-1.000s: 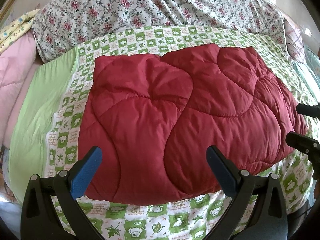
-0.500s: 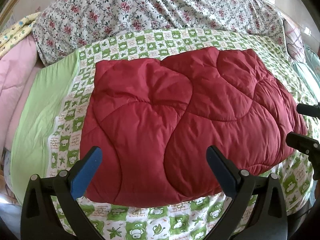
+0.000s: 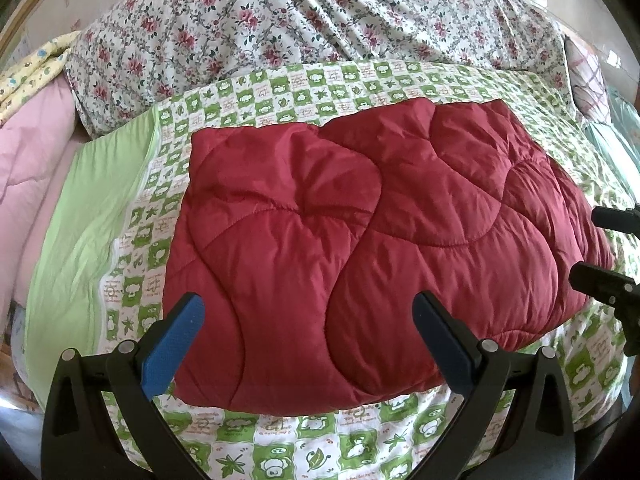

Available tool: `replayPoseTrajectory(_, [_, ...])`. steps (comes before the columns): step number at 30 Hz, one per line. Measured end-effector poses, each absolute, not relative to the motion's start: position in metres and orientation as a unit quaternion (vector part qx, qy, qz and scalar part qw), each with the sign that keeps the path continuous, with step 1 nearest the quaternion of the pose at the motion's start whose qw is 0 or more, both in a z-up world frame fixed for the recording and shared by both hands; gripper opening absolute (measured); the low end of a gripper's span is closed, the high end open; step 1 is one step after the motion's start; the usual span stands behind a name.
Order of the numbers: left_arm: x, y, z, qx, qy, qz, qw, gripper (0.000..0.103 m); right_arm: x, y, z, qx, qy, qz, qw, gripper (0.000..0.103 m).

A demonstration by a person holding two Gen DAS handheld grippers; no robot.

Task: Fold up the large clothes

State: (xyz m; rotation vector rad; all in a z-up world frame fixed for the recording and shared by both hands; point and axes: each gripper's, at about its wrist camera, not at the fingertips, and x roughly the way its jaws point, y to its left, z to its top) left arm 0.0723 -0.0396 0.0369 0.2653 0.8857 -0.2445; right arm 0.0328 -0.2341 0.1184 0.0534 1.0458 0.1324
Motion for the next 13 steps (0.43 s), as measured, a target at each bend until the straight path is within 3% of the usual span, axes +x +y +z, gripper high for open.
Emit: replayPoseTrajectory(13, [0.0716, -0.0457, 0.0339, 0.129, 0.433, -0.125, 0.883, 0.103, 0.0310, -0.2387, 0.1132, 0.027, 0.502, 0.059, 0.863, 0.103])
